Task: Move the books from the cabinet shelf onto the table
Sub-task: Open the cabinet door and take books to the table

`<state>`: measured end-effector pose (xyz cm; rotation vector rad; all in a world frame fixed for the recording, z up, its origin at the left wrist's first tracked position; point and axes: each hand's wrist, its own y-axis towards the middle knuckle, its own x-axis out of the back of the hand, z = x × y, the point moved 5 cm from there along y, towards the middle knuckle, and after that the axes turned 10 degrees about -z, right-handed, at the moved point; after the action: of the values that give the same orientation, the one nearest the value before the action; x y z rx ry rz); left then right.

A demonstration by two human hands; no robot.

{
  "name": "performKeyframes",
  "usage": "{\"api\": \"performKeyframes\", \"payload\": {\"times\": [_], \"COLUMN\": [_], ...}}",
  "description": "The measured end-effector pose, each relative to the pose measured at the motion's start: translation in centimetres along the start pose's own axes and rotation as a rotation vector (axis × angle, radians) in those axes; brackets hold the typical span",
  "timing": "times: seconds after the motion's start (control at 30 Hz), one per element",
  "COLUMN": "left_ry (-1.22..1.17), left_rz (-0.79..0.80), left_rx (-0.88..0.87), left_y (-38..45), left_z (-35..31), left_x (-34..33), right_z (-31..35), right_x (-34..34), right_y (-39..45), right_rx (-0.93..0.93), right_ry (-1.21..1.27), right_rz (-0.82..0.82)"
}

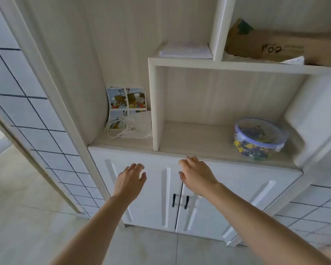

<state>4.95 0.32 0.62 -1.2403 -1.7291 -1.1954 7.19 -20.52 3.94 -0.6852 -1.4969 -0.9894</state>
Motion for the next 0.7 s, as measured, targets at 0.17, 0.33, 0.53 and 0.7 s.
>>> {"api": "performKeyframes", "payload": {"times": [0.17,0.33,0.53,0.7], "left_ry": [0.068,0.115,0.127,0.141], "left_rz": [0.022,0.06,0.054,0.01], "left_rx": [0.005,-0.002,0.041,0.069], "left_y": [3.9,5.6,5.2,4.9], "left_z": [-0.1,0.5,1.0,1.0], "left_x": [-3.2,-5.3,-6.7,-7.1], "right_z": [-2.7,-3.3,-3.7,-3.2], "right_x": [-2.9,-5.0,-5.9,-5.9], "right_y": [4.1,6.2,5.9,5.9], "right_rx": [0.064,0.084,0.09,0.042], "right_ry": [0.015,0.011,0.095,0.133], "right_rz": [0.029,0.048,0.011,0.012]}}
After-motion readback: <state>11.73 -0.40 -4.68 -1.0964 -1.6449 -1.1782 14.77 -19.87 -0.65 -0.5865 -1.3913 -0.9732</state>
